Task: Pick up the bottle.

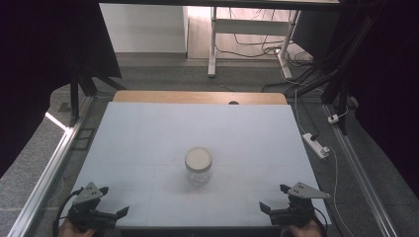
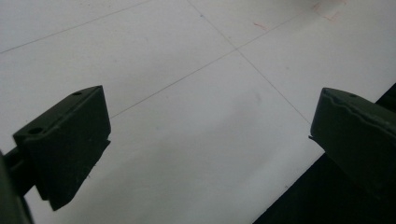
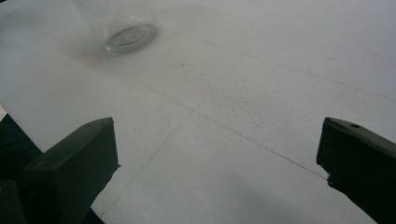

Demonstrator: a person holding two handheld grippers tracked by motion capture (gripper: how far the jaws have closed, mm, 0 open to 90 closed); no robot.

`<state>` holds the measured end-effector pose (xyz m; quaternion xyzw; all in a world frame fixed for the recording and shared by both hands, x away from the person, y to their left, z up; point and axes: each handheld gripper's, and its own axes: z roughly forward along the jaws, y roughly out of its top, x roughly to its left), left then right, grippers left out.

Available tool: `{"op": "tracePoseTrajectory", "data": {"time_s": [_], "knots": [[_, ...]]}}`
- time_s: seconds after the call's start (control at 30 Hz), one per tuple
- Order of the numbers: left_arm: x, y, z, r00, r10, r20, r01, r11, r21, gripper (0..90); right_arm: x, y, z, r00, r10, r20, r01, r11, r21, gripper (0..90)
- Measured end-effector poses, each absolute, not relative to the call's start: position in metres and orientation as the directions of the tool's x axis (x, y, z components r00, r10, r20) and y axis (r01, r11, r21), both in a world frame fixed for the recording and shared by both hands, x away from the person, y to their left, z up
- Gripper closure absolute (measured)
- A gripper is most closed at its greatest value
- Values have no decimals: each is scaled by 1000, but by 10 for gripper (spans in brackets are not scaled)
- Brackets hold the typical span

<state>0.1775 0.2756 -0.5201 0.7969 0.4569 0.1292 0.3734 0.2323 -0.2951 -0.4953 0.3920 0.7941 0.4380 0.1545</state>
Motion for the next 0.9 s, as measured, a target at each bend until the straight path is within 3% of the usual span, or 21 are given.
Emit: {"op": "tracePoseTrajectory", "data": {"time_s": [0.33, 0.9], "knots": [[180, 276, -518, 562, 810, -169, 622, -279, 731, 0, 233, -295, -495, -644, 758, 104, 491, 306, 816, 0], [194, 263, -516, 693, 700, -172, 539, -344, 769, 0, 234, -294, -496, -651, 752, 103, 494, 317, 810, 0]]}}
